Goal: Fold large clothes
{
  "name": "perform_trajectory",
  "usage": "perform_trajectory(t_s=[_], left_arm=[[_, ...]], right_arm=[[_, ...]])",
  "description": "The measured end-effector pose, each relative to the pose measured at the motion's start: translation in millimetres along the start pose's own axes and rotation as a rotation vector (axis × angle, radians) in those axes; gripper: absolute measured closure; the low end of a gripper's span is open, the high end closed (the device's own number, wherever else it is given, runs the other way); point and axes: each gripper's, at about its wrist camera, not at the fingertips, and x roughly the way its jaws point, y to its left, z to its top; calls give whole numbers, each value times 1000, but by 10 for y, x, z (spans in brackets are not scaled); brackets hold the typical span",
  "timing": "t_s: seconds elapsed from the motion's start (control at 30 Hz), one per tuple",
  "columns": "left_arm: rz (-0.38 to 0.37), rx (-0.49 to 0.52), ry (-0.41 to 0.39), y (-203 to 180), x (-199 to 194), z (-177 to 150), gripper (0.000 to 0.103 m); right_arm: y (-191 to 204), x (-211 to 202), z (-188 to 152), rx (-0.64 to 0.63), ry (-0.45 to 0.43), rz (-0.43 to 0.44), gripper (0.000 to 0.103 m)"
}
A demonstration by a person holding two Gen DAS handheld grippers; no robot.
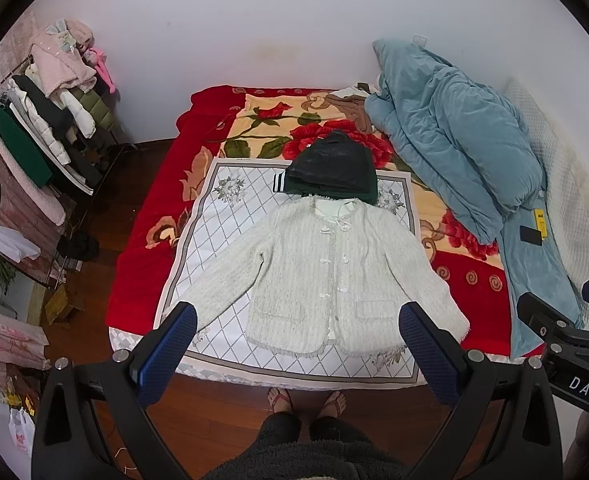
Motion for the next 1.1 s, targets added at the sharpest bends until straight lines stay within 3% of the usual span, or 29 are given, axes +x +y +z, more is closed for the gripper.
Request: perform_trajectory(t_s=[1.1], left_arm=[[-6,2,-9,-24,-49,191,0]], right_arm=[[24,-20,-3,1,-4,-1,0]])
